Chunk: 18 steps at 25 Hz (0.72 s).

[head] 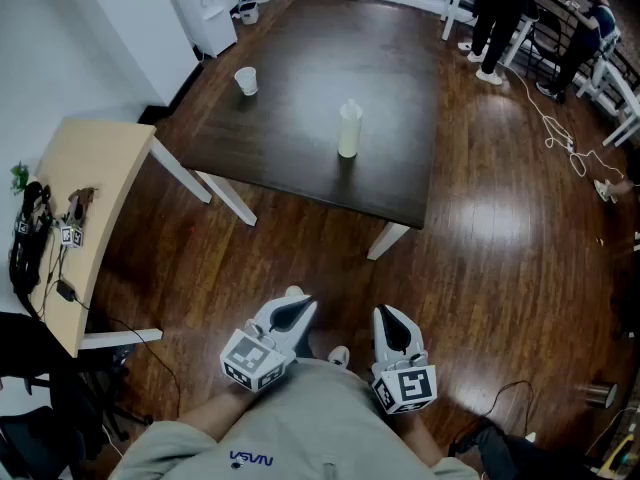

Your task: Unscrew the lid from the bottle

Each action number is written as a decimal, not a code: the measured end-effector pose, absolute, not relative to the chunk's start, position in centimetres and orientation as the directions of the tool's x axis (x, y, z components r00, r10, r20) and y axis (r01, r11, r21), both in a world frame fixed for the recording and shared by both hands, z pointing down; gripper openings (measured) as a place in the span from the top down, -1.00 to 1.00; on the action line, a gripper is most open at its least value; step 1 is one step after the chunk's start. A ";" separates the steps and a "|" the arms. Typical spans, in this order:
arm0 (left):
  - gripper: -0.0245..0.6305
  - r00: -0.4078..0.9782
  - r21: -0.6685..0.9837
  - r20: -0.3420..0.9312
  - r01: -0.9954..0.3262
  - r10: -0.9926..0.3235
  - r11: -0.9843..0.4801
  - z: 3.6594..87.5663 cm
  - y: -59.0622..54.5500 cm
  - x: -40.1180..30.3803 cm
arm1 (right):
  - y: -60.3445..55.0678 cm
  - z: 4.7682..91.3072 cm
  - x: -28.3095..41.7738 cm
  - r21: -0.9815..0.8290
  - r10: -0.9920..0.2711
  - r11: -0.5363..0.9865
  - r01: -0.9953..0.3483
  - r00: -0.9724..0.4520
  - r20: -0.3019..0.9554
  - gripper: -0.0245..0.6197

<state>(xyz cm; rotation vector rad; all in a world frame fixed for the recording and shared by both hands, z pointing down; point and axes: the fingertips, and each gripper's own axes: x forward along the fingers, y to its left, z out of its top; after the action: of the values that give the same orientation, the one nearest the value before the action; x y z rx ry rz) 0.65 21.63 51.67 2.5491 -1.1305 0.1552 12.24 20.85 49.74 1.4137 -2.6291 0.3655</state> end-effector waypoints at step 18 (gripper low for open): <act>0.97 0.732 0.310 0.144 -0.672 -0.666 -0.672 48.2 2.9 -9.6 | 1.6 48.0 4.3 -0.051 -0.828 0.489 -0.871 -0.481 0.287 0.67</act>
<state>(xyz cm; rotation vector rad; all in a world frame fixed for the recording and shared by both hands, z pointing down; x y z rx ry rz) -9.58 2.90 48.22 2.5931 -1.0379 0.0260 4.28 1.58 48.01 1.4572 -2.5101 0.2795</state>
